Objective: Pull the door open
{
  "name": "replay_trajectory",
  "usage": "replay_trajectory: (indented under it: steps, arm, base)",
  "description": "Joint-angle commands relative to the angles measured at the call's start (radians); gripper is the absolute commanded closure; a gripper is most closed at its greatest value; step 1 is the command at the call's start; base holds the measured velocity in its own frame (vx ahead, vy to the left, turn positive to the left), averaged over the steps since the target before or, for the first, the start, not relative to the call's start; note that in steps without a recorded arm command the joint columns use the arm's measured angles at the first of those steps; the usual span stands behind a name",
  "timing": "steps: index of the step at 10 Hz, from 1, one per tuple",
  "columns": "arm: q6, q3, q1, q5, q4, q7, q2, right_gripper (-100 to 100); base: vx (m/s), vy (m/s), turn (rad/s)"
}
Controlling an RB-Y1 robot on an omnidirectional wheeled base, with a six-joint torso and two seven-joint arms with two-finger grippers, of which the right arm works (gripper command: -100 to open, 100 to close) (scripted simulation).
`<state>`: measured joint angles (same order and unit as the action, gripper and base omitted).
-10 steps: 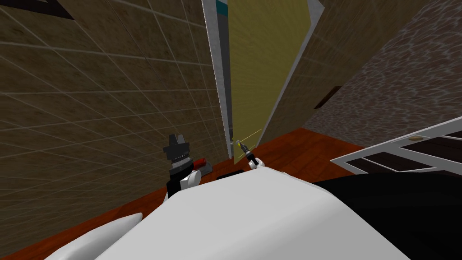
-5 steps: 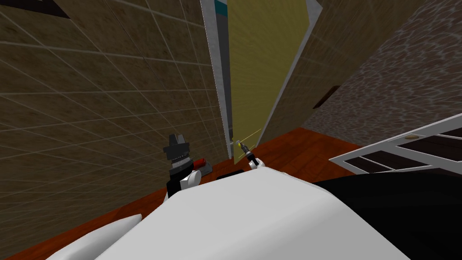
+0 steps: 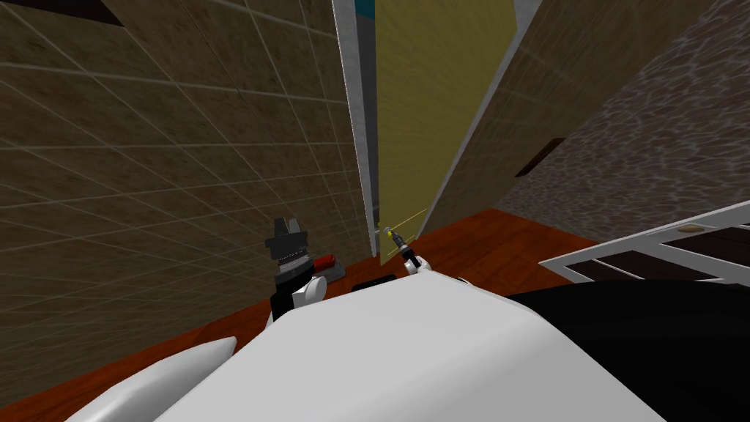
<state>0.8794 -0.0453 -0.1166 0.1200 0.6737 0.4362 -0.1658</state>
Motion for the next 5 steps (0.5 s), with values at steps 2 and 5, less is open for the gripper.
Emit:
replay_trajectory:
  steps: [2,5]
  arm:
    - [0.001,-0.014,-0.001,-0.016,-0.006,-0.061,0.009,100]
    - [0.0,-0.017,0.001,-0.042,-0.007,-0.134,0.004,100]
  base:
    - [-0.039,-0.017,0.099]
    - [-0.046,-0.02,0.103]
